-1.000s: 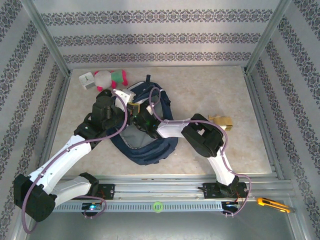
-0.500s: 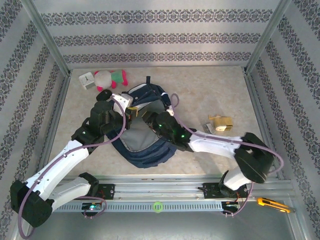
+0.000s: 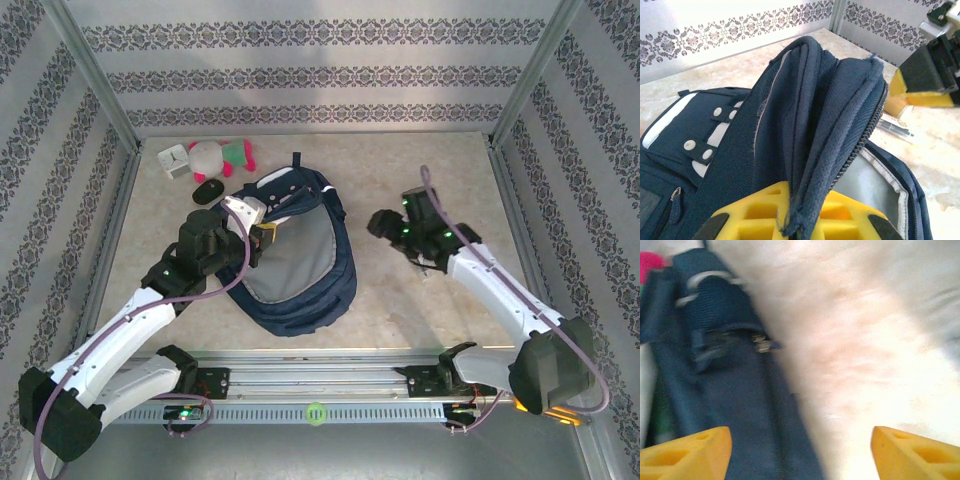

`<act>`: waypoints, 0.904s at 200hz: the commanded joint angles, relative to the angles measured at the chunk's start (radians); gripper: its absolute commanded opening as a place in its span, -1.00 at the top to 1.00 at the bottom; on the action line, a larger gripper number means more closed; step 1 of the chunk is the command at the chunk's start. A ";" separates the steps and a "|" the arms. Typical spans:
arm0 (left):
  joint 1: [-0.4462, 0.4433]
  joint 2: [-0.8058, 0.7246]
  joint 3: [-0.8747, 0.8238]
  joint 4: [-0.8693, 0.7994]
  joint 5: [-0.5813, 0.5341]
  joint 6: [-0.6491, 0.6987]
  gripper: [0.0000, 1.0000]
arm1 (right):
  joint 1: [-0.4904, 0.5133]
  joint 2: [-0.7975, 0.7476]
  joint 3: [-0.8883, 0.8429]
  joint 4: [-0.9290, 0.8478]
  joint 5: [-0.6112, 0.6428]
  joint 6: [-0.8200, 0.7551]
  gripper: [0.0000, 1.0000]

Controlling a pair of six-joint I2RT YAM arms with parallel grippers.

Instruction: Pack the student bag

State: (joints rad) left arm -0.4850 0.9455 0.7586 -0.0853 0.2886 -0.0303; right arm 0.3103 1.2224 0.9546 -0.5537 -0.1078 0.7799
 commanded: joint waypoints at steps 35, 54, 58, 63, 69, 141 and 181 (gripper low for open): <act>-0.012 0.039 0.054 0.089 0.055 -0.027 1.00 | -0.424 0.172 0.090 -0.316 -0.028 -0.397 -0.74; -0.012 0.050 0.055 0.103 0.056 -0.033 1.00 | -0.501 0.236 0.074 -0.268 -0.084 -0.377 -0.79; -0.012 0.052 0.055 0.107 0.053 -0.032 1.00 | -0.513 0.252 0.070 -0.260 -0.099 -0.369 -0.80; -0.013 0.057 0.057 0.108 0.049 -0.032 1.00 | -0.525 0.270 0.067 -0.247 -0.117 -0.362 -0.80; -0.012 0.063 0.059 0.106 0.048 -0.030 1.00 | -0.537 0.288 0.062 -0.229 -0.137 -0.349 -0.80; -0.012 0.123 0.088 0.125 0.033 -0.012 1.00 | -0.549 0.443 0.119 -0.025 -0.239 -0.266 -0.84; -0.013 0.140 0.092 0.138 0.018 -0.007 1.00 | -0.549 0.525 0.243 -0.037 -0.225 -0.312 -0.83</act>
State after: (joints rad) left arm -0.4854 1.0767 0.8078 -0.0582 0.3172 -0.0422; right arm -0.2337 1.7180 1.1141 -0.6083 -0.3176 0.4961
